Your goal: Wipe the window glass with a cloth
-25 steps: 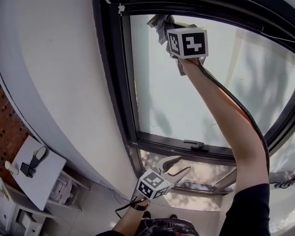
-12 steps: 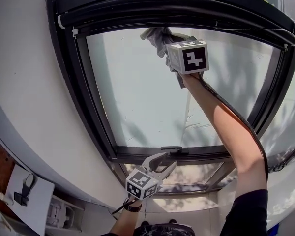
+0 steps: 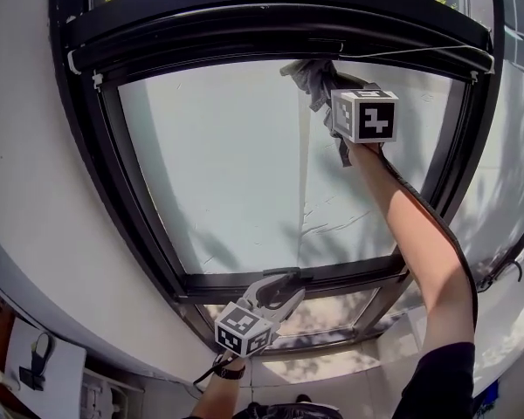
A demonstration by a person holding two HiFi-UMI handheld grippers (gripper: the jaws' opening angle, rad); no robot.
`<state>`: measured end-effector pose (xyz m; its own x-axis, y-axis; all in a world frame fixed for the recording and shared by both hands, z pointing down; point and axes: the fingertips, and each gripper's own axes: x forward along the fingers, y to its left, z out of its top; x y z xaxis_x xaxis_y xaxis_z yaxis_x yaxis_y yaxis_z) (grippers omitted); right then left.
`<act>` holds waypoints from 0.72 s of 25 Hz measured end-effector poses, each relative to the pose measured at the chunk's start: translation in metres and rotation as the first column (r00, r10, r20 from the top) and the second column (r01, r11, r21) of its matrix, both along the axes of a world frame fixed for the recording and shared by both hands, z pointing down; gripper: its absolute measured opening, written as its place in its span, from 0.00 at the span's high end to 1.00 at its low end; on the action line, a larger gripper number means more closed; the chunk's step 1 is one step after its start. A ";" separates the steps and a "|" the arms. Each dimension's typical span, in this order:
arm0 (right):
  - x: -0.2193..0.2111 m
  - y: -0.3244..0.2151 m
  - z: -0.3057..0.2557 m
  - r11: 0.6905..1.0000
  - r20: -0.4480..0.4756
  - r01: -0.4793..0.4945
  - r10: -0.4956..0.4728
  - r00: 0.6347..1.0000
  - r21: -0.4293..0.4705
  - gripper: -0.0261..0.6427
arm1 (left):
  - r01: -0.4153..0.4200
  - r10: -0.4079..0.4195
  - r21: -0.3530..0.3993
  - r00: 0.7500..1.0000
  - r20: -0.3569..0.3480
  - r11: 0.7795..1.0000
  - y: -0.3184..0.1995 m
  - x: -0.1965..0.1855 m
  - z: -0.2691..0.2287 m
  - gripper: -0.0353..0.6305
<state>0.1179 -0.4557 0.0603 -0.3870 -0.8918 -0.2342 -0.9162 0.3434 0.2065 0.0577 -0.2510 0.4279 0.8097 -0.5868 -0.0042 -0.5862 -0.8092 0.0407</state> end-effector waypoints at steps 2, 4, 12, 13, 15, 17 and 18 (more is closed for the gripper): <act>0.025 -0.003 -0.001 1.000 0.027 -0.029 0.030 0.999 -0.005 0.94 | -0.017 0.017 -0.004 1.000 0.007 1.000 -0.001 0.007 0.001 0.70; 0.051 -0.004 0.000 0.998 0.043 -0.068 0.069 0.997 -0.010 0.93 | -0.032 0.032 -0.006 0.999 0.007 0.999 0.000 0.012 0.001 0.70; 0.155 -0.008 0.003 0.977 0.082 -0.214 0.214 0.973 -0.013 0.93 | -0.041 0.041 -0.013 0.999 -0.006 0.999 0.002 0.019 0.001 0.70; 0.174 -0.007 0.002 0.971 0.101 -0.237 0.237 0.966 -0.012 0.94 | -0.039 0.039 -0.014 0.999 -0.005 0.999 0.001 0.020 0.001 0.70; 0.213 -0.004 0.000 0.958 0.145 -0.288 0.287 0.947 -0.015 0.94 | -0.035 0.035 -0.016 0.999 -0.002 0.999 -0.001 0.021 0.003 0.70; 0.250 0.000 0.001 0.941 0.178 -0.337 0.335 0.925 -0.024 0.94 | -0.028 0.028 -0.019 1.000 0.002 0.999 -0.001 0.021 0.005 0.70; 0.266 0.002 0.002 0.933 0.192 -0.359 0.358 0.914 -0.029 0.94 | -0.024 0.024 -0.020 1.000 0.004 1.000 -0.001 0.020 0.006 0.71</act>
<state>0.3838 -0.4538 0.0623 0.0108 -0.9604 -0.2784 -0.9997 -0.0161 0.0166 0.0779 -0.2519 0.4335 0.8234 -0.5674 0.0103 -0.5670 -0.8219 0.0548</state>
